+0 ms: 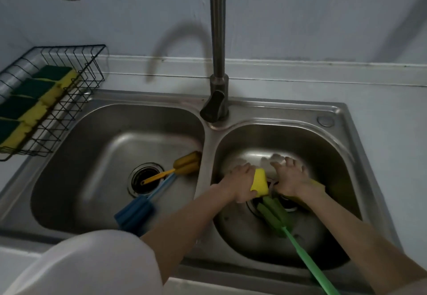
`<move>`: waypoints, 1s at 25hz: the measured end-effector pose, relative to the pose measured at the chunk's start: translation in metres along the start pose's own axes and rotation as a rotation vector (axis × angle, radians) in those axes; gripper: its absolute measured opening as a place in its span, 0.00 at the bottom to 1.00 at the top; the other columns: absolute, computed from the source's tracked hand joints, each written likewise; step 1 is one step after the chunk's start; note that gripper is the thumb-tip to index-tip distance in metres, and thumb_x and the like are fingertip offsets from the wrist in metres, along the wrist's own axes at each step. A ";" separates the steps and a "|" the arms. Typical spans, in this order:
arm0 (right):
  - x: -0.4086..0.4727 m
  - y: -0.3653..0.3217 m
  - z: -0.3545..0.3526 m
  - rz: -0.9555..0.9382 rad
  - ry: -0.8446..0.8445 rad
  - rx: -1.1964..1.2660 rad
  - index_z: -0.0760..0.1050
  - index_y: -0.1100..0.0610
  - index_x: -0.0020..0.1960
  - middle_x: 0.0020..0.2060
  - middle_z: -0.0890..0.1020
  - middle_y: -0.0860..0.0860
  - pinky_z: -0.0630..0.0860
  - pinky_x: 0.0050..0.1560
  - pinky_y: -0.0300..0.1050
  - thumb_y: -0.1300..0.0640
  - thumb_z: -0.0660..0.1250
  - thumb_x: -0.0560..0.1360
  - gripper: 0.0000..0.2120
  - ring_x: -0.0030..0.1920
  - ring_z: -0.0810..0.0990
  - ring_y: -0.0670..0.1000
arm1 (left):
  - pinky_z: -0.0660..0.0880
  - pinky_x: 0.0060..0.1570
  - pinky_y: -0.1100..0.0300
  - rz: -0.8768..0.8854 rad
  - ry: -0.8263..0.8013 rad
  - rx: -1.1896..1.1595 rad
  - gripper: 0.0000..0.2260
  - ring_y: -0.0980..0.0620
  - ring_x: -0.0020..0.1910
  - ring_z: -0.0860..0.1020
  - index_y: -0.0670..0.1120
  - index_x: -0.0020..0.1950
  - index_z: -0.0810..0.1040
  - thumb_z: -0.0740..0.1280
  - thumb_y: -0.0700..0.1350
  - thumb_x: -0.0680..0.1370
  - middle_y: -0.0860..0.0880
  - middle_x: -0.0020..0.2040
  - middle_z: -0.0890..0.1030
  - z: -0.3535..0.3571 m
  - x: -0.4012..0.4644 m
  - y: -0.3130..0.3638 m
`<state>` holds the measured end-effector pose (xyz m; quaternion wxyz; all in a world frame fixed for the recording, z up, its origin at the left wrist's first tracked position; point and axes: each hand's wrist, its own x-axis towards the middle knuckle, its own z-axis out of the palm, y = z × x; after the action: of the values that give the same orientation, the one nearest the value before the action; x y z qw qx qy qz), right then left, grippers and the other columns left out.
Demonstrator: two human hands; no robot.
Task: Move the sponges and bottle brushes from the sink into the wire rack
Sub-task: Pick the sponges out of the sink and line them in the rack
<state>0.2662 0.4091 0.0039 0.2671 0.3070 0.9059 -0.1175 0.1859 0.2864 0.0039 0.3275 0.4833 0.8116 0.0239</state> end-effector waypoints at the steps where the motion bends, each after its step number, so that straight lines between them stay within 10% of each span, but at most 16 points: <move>1: 0.003 0.003 0.004 0.013 -0.025 -0.026 0.52 0.49 0.75 0.73 0.56 0.59 0.54 0.73 0.56 0.51 0.65 0.72 0.36 0.74 0.54 0.61 | 0.50 0.75 0.49 -0.022 -0.018 0.006 0.34 0.41 0.75 0.49 0.40 0.74 0.46 0.62 0.49 0.76 0.40 0.77 0.49 0.006 0.006 -0.002; 25: -0.018 -0.006 -0.024 0.066 0.151 0.195 0.59 0.53 0.71 0.66 0.62 0.60 0.63 0.67 0.57 0.47 0.65 0.72 0.31 0.67 0.62 0.63 | 0.67 0.63 0.50 -0.174 0.117 -0.406 0.29 0.39 0.66 0.67 0.39 0.70 0.56 0.65 0.45 0.74 0.37 0.68 0.65 0.004 -0.002 0.006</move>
<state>0.2652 0.4045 0.0341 0.1705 0.3690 0.8972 -0.1729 0.1933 0.2868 0.0043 0.3712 0.3335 0.8463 0.1866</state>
